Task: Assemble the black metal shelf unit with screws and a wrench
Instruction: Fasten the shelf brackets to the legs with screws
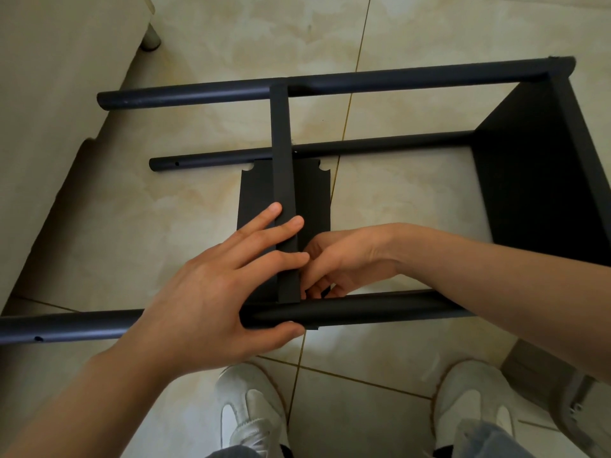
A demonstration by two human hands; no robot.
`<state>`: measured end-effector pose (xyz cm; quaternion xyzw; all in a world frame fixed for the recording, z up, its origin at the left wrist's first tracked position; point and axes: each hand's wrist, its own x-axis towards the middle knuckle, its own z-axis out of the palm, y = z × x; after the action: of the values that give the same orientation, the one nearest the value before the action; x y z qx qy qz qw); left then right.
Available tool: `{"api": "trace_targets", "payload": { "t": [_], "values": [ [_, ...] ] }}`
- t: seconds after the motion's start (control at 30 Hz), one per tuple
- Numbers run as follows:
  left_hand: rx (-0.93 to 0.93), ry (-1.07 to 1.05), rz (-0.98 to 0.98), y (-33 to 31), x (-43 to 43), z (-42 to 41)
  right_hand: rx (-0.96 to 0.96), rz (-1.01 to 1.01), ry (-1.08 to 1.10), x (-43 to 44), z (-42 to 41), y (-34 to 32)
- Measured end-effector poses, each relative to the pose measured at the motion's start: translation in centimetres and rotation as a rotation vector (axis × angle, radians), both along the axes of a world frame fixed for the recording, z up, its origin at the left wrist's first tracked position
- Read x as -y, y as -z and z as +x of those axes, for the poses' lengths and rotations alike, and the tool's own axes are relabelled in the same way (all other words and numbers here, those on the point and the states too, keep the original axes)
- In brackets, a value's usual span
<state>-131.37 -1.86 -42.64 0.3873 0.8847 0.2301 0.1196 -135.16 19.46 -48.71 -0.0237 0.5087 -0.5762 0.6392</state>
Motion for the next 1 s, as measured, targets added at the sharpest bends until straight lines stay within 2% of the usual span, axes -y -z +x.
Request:
{"api": "trace_targets", "payload": {
  "t": [0.17, 0.33, 0.5, 0.67, 1.0],
  "values": [
    [-0.003, 0.005, -0.001, -0.02, -0.03, 0.03, -0.05, 0.087, -0.011, 0.06, 0.02, 0.11],
    [-0.004, 0.008, 0.002, -0.02, -0.03, 0.01, 0.018, -0.003, 0.03, -0.09, 0.0, -0.12],
    [-0.002, 0.002, 0.008, -0.05, -0.04, 0.07, -0.017, 0.023, 0.01, 0.01, 0.08, -0.04],
    [-0.006, 0.008, -0.001, -0.05, -0.01, 0.04, 0.038, -0.017, -0.021, 0.06, 0.33, -0.29],
    [-0.017, 0.017, -0.021, -0.04, -0.12, 0.18, -0.068, 0.019, -0.045, 0.22, 0.54, -0.74]
  ]
}}
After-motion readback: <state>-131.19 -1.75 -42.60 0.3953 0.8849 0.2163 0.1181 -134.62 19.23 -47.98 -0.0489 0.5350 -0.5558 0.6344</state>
